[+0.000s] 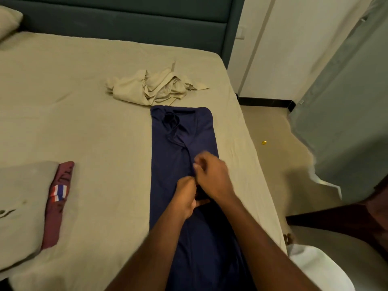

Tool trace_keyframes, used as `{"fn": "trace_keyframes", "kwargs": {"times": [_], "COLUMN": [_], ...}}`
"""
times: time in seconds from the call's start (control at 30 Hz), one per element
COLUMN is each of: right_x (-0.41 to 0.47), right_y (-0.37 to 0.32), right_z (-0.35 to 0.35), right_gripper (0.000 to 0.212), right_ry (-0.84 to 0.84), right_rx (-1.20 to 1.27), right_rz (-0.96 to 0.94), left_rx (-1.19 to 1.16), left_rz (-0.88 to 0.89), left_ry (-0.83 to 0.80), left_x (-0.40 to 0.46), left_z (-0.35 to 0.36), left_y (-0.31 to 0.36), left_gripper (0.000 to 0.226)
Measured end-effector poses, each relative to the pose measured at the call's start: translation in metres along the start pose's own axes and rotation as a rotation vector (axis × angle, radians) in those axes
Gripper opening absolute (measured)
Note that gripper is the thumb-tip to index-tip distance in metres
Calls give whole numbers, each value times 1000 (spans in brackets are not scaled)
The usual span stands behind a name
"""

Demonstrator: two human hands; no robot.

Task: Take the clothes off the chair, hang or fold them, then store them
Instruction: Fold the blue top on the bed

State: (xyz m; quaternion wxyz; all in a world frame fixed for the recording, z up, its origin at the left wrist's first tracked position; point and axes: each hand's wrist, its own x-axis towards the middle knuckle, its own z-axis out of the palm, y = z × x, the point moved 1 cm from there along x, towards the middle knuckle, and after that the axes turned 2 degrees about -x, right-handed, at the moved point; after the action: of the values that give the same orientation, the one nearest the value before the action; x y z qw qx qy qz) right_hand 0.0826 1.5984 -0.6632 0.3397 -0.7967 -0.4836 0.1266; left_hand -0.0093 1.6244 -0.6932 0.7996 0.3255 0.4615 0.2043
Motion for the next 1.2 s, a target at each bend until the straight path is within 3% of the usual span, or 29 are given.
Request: {"fn": "trace_keyframes", "kwargs": {"times": [0.07,0.2,0.3,0.4,0.57,0.7,0.83,1.0,1.1,1.2], "right_x": [-58,-125,-143,-158,-176,-198,-218,-234,-236,-230], "right_y": [24,42,42,35,18,12,9,2,-4,17], "right_z": [-24,-48,-53,-50,-55,-60,-69,-61,-67,-77], "right_gripper": [12,45,34,24,36,56,56,51,39,14], "right_ry": [-25,-180,-214,-247,-300,-376,-396,-468,-355,-192], "right_rx": [-36,-163,-241,-304,-392,-498,-632,-371,-66,140], "right_rz": [130,245,285,194,-44,-113,-130,-287,-330,-167], "left_rx": [40,50,10,67,284,225,130,204,295,288], "left_rz": [21,21,21,55,102,115,167,154,144,145], "left_ry": [34,48,51,65,206,293,274,250,265,295], "left_x": [-1,-5,-15,-26,-52,-64,-65,-88,-109,-123], "left_z": [4,5,7,10,11,1,-11,-9,-16,-30], "left_y": [-2,-2,-1,-3,-27,-44,-49,-52,-63,-80], "left_gripper": [22,22,22,20,30,29,23,24,30,36]}}
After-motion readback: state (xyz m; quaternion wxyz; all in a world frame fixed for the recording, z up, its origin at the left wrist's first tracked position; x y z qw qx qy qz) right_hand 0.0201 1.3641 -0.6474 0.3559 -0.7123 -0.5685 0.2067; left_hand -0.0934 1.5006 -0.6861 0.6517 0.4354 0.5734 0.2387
